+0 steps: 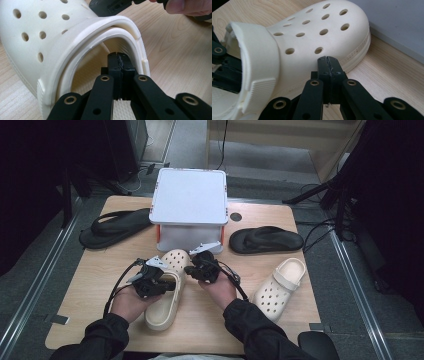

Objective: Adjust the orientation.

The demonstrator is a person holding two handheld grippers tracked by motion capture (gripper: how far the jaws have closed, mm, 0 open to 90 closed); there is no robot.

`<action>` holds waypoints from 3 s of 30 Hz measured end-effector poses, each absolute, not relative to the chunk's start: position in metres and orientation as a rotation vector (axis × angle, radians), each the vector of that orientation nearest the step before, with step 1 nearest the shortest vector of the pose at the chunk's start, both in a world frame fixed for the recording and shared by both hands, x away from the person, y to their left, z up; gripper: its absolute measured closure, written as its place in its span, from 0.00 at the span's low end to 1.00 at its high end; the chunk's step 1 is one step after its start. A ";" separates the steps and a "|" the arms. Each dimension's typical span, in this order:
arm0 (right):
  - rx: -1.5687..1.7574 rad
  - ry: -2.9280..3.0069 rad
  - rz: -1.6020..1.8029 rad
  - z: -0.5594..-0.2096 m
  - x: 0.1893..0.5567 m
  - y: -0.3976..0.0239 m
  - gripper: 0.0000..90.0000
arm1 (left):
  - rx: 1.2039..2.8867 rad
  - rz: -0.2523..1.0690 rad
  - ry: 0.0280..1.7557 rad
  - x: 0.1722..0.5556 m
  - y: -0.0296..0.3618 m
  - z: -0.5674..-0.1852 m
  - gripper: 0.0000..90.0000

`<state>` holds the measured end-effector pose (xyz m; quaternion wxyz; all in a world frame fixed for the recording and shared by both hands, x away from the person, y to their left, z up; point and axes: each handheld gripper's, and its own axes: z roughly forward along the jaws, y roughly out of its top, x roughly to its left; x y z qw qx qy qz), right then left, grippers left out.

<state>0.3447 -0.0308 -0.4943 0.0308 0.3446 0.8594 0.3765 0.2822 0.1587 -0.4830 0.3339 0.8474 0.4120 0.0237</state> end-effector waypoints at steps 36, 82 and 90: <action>0.924 2.651 1.289 -0.468 0.323 -0.069 0.81 | 2.081 0.074 1.113 0.269 0.202 -0.439 0.55; 1.038 2.555 1.236 -0.457 0.282 -0.203 0.79 | 2.120 0.216 1.188 0.319 0.245 -0.474 0.42; 1.109 2.536 1.236 -0.459 0.271 -0.228 0.87 | 2.109 0.213 1.187 0.322 0.244 -0.474 0.43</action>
